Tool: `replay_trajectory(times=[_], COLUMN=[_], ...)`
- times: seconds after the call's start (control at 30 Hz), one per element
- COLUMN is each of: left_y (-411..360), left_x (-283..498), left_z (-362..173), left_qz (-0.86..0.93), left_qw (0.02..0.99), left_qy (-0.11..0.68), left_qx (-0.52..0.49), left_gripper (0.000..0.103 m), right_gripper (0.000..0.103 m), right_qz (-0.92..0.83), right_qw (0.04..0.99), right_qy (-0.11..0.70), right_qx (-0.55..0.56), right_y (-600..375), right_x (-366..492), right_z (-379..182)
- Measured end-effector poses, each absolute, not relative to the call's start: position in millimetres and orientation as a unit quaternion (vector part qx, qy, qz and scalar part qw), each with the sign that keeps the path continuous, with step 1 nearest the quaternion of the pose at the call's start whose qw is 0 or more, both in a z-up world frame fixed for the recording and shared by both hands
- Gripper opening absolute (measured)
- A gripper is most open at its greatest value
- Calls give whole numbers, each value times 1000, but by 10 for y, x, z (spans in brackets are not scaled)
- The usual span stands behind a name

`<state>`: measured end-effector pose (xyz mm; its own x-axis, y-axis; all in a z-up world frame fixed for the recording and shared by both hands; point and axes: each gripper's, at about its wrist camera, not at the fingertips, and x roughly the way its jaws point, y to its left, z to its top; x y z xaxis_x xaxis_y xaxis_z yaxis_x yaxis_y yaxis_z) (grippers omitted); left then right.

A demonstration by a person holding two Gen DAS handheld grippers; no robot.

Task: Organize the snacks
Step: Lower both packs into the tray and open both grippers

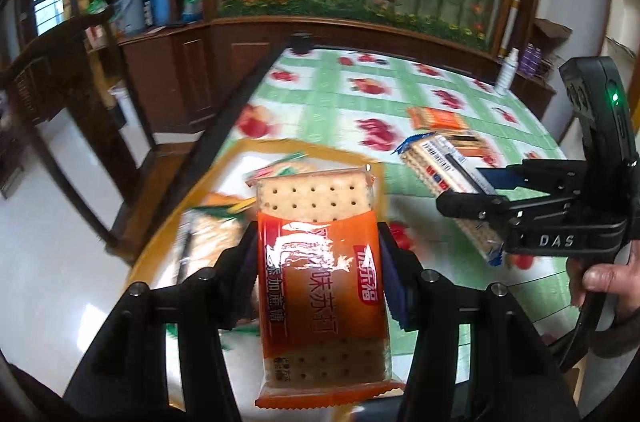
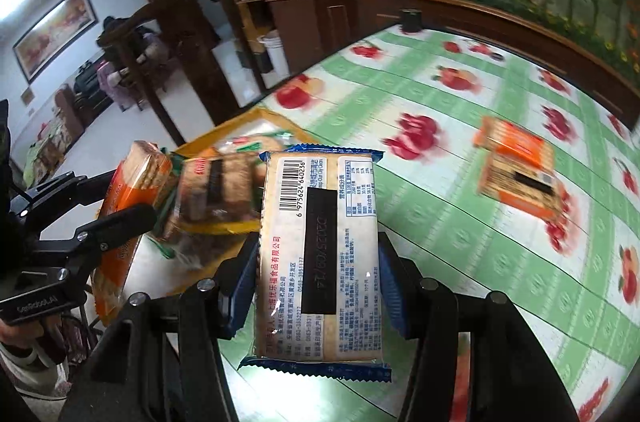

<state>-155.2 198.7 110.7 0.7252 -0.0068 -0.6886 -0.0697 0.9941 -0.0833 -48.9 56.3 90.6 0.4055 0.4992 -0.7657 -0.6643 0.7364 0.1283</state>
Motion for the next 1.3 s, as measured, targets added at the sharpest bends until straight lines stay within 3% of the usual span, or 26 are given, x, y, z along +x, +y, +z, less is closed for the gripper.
replay_trajectory(times=[0.5,0.7,0.77,0.87,1.07,1.1,1.2,1.3], left_y=[2540,2668,2627,2588,2578,2554,2441,2290], left_x=[-1768,-1789,-1800,-1827,-1881,-1884,-1894,-1861], left_z=[629,624,622,623,751,787,882,956], left_qz=[61,81,89,96,120,122,126,119], left_qw=[909,910,913,915,925,927,937,946], left_qy=[404,397,392,386,353,346,321,298], left_qx=[-83,-86,-74,-69,-79,-75,-61,-46], left_gripper=[56,57,57,57,75,79,80,83], right_gripper=[55,59,72,80,80,80,80,80], right_qz=[411,406,415,425,379,382,420,403], right_qw=[780,786,783,793,835,839,831,829], right_qy=[442,426,428,405,357,351,362,387], right_qx=[-166,-190,-178,-161,-179,-162,-44,1], right_y=[1743,1887,1873,1796,1541,1471,1113,903], right_x=[-505,-711,-753,-798,-890,-870,-737,-608], right_z=[648,587,596,687,854,859,846,794])
